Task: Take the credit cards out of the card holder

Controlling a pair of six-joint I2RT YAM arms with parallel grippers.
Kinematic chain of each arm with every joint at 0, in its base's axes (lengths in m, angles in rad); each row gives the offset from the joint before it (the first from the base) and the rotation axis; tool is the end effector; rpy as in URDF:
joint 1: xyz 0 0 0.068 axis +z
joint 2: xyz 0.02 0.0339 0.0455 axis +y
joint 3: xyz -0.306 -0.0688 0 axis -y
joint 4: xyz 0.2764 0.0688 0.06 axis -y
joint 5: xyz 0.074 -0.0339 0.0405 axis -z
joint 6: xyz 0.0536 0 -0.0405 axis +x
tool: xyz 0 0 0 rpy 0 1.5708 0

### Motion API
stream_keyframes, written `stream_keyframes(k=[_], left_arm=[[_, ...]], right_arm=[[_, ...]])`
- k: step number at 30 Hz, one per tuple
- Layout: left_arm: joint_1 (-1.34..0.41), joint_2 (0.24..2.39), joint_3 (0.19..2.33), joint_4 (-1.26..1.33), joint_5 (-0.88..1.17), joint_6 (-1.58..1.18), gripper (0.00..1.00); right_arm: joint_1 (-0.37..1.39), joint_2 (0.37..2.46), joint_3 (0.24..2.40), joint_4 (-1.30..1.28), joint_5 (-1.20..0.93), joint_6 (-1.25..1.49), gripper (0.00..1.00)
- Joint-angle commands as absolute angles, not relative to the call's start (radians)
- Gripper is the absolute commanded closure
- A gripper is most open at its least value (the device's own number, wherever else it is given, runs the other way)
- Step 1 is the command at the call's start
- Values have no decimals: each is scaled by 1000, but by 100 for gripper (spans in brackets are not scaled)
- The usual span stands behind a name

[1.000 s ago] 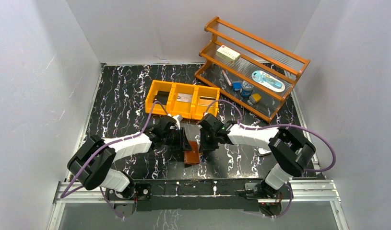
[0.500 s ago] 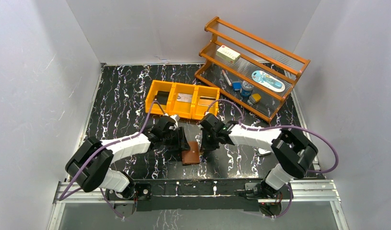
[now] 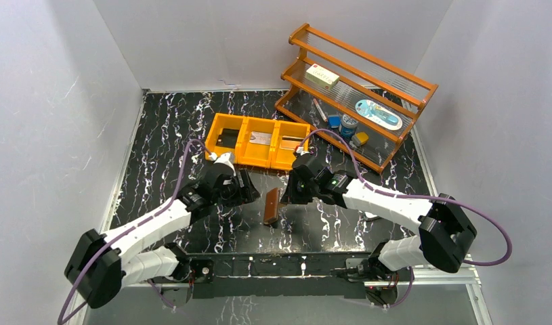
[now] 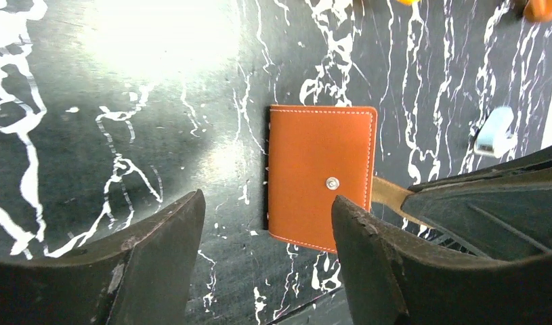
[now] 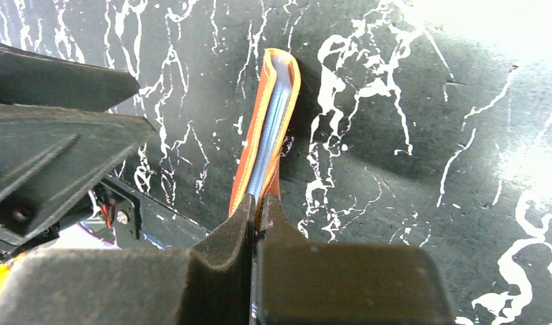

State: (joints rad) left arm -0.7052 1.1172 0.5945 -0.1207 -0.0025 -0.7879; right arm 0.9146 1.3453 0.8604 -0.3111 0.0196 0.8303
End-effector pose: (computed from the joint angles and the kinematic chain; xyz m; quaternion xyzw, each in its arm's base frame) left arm 0.1961 -0.1668 0.2260 -0.0375 0.8936 -0.3029 0.3291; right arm 0.1920 0.2476 0.2448 -0.0353 0.9252 0.2835 0.2498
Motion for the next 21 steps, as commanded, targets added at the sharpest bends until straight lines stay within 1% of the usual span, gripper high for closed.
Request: stream_keyframes(k=[1, 3, 4, 7, 10, 11, 13, 16, 21], left_arm=[[-704, 987, 570, -225, -181, -843, 32], [-704, 912, 541, -230, -239, -867, 32], [-704, 877, 526, -233, -262, -876, 30], [-702, 790, 503, -254, -303, -888, 20], [-703, 745, 502, -284, -323, -886, 17], [-703, 736, 503, -294, -329, -885, 14], [-702, 721, 506, -310, -343, -885, 3], [-702, 704, 509, -316, -348, -875, 2], [-703, 685, 501, -285, -334, -865, 2]], right_arm=[[915, 1324, 919, -228, -43, 808, 100], [917, 1339, 930, -206, -68, 808, 100], [915, 1349, 939, -194, -86, 808, 100], [916, 1391, 971, -156, -151, 807, 100], [917, 1437, 993, -119, -198, 807, 99], [917, 1456, 1004, -118, -208, 803, 99], [917, 1482, 1024, -145, -207, 789, 99], [916, 1484, 1012, -165, -180, 795, 99], [917, 1423, 938, -131, -156, 824, 98]])
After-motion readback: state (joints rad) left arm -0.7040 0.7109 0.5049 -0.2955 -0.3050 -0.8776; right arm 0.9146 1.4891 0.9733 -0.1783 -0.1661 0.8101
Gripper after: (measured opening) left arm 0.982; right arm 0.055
